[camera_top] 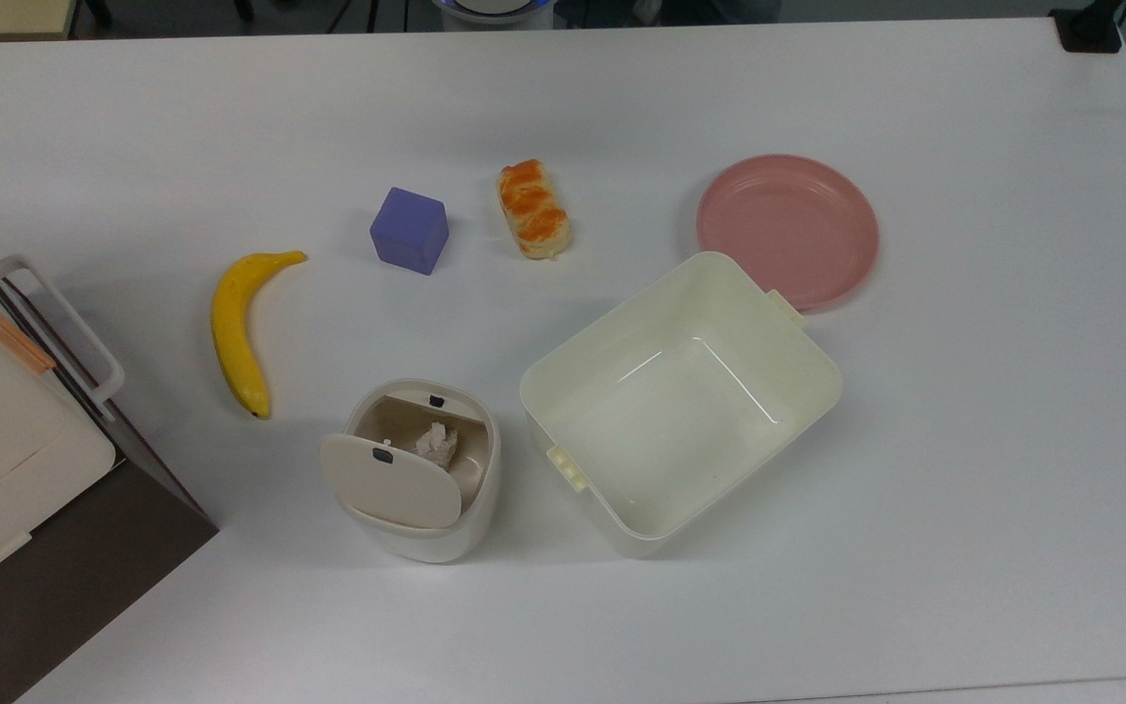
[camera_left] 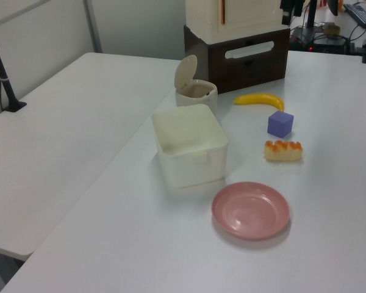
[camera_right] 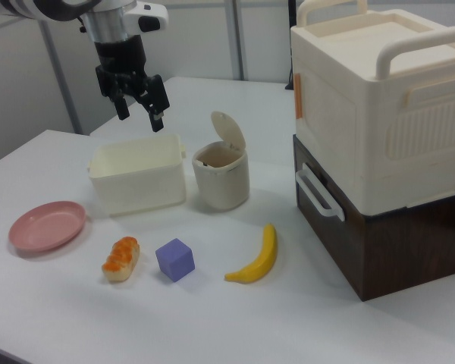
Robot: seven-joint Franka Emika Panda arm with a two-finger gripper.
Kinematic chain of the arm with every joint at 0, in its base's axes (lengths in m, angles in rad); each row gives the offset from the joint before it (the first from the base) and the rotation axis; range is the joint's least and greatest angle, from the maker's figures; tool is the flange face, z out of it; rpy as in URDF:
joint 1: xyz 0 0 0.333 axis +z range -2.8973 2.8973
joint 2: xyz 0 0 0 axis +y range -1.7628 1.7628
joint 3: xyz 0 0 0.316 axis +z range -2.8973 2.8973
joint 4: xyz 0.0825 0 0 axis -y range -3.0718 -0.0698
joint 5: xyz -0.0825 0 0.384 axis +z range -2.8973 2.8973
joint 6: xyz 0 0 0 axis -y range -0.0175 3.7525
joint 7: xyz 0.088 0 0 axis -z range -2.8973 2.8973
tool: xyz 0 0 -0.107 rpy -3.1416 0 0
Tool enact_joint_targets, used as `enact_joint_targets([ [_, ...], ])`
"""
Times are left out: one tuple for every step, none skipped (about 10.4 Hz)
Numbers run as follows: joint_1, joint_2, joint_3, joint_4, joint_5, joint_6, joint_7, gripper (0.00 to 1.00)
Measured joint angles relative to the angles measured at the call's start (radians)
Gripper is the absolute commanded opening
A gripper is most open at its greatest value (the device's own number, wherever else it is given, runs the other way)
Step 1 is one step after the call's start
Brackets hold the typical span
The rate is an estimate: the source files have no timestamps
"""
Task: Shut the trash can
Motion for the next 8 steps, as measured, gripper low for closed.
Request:
enact_joint_targets([
  [0.0,0.0,0.0,0.0,0.0,0.0,0.0,1.0],
  [-0.001,0.0,-0.001,0.0,0.002,0.0,0.0,1.0],
  [-0.003,0.0,-0.003,0.001,0.006,0.0,0.0,1.0],
  [-0.006,-0.001,-0.003,0.001,0.008,0.0,0.0,1.0],
  [-0.007,-0.001,-0.003,0.001,0.008,0.0,0.0,1.0],
  [-0.007,-0.001,-0.003,0.001,0.008,0.0,0.0,1.0],
  [-0.008,-0.001,-0.003,0.001,0.008,0.0,0.0,1.0],
  [-0.008,-0.001,-0.003,0.001,0.008,0.0,0.0,1.0],
])
